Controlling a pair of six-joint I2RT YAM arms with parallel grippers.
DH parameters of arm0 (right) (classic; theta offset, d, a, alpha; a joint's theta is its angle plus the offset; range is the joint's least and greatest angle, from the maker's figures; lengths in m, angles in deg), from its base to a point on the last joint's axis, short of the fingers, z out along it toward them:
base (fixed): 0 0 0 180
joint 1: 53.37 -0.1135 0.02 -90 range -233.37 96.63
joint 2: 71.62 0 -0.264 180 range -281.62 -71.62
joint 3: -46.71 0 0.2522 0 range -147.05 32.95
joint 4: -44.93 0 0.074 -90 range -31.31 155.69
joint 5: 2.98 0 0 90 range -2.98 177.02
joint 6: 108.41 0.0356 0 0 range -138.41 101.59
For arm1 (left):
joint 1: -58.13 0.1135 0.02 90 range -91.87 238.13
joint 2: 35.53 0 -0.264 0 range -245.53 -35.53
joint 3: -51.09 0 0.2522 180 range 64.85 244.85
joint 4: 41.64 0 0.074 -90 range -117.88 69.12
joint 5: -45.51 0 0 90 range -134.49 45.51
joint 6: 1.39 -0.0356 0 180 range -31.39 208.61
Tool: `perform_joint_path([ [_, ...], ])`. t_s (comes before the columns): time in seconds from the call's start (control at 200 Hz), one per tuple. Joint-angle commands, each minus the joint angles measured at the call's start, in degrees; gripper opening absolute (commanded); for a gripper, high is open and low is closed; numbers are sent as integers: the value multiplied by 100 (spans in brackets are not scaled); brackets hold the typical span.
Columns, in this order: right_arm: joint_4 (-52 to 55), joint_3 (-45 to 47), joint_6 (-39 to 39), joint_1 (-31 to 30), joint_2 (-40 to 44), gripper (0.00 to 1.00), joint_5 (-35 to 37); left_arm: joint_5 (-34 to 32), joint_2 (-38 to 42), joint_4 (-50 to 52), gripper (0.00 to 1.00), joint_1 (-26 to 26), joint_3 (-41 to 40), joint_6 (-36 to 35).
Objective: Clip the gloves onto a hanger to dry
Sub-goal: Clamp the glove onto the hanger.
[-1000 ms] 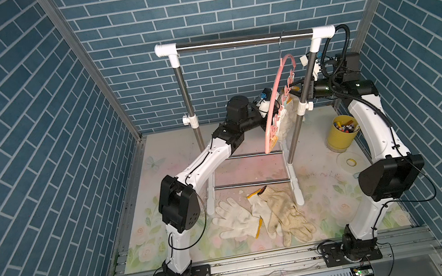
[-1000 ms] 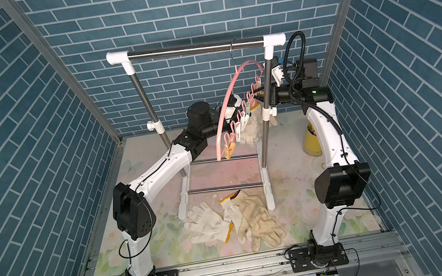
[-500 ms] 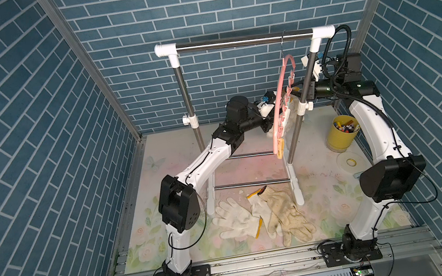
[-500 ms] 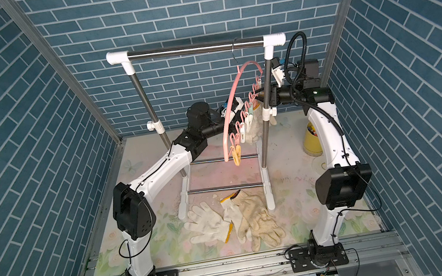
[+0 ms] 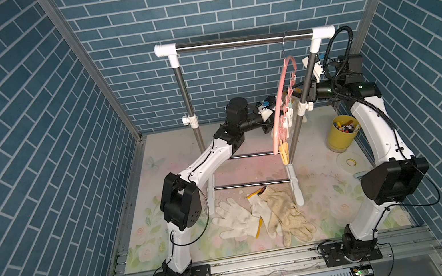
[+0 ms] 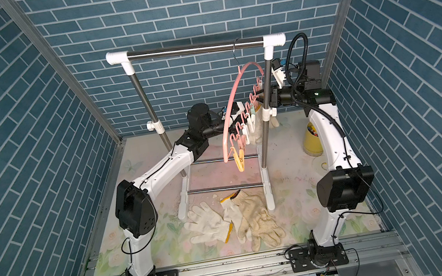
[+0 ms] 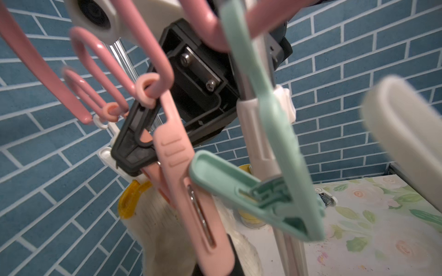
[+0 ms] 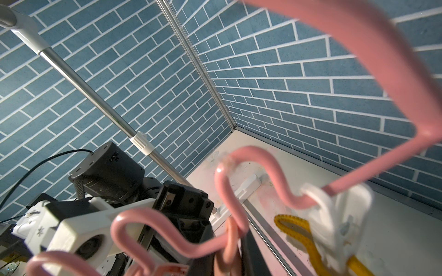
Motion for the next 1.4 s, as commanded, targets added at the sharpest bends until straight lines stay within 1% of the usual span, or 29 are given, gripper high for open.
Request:
perform_joint_path([
  [0.0, 184, 103, -443, -71, 204, 6, -235, 367, -91, -313, 0, 86, 106, 49],
  [0.195, 247, 84, -496, -71, 200, 6, -280, 530, -136, -68, 0, 257, 308, 23],
  [0.275, 264, 87, -521, -77, 202, 6, -272, 566, -175, 193, 0, 293, 478, -114],
  [0.45, 310, 81, -557, -71, 213, 6, -267, 393, -195, 537, 0, 298, 601, -357],
  [0.57, 309, 95, -561, -71, 231, 6, -272, 172, -222, 569, 0, 302, 610, -357],
  [0.995, 317, 220, -641, -106, 233, 6, -206, 426, -325, 490, 0, 196, 1051, -73],
  [1.395, 339, 359, -742, -124, 264, 5, -131, 535, -177, 514, 0, 166, 1102, -83],
])
